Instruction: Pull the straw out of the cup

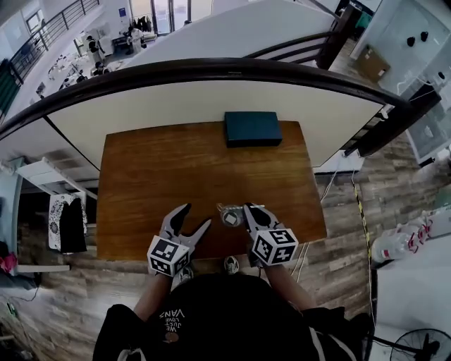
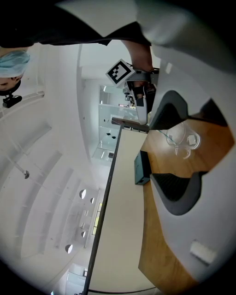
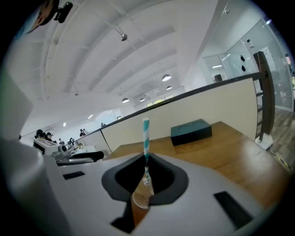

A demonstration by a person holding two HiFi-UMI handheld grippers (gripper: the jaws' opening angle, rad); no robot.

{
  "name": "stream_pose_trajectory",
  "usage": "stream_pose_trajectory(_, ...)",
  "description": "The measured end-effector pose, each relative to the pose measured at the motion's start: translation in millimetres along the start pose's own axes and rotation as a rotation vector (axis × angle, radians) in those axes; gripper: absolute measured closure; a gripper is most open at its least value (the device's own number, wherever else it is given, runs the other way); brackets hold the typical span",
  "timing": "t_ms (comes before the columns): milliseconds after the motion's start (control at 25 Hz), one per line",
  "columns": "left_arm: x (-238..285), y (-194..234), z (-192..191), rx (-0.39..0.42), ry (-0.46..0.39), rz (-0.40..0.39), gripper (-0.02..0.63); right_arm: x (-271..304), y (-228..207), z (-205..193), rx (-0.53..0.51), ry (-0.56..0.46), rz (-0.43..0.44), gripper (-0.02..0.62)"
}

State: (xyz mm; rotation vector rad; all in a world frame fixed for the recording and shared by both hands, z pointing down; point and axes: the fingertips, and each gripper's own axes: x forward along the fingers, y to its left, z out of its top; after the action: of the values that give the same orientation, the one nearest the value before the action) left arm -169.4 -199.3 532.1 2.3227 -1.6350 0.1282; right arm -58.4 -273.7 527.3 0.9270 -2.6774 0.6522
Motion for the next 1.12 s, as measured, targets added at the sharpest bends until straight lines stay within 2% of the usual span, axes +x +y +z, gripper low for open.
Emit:
stream_pose_trajectory(200,-3.2,4.9,14.8,0.005,-0.019,-0.064,0.327,-8.9,8.6,6.8,0.010,-0.037,-0.071,0.561)
stream_pose_trajectory(640,-9.9,6.5,19.9,0.033,-0.024,-0.199,0.327,-38.5,28.4,26.5,0.017,-0.155,-0.204,0.561)
stream_pose_trajectory(1120,-25.2,-3.4,21.9,0.075,-0.026,-0.312,0.327,-79.3,50.1,24.3,0.047,-0.259,-0.319,0.561)
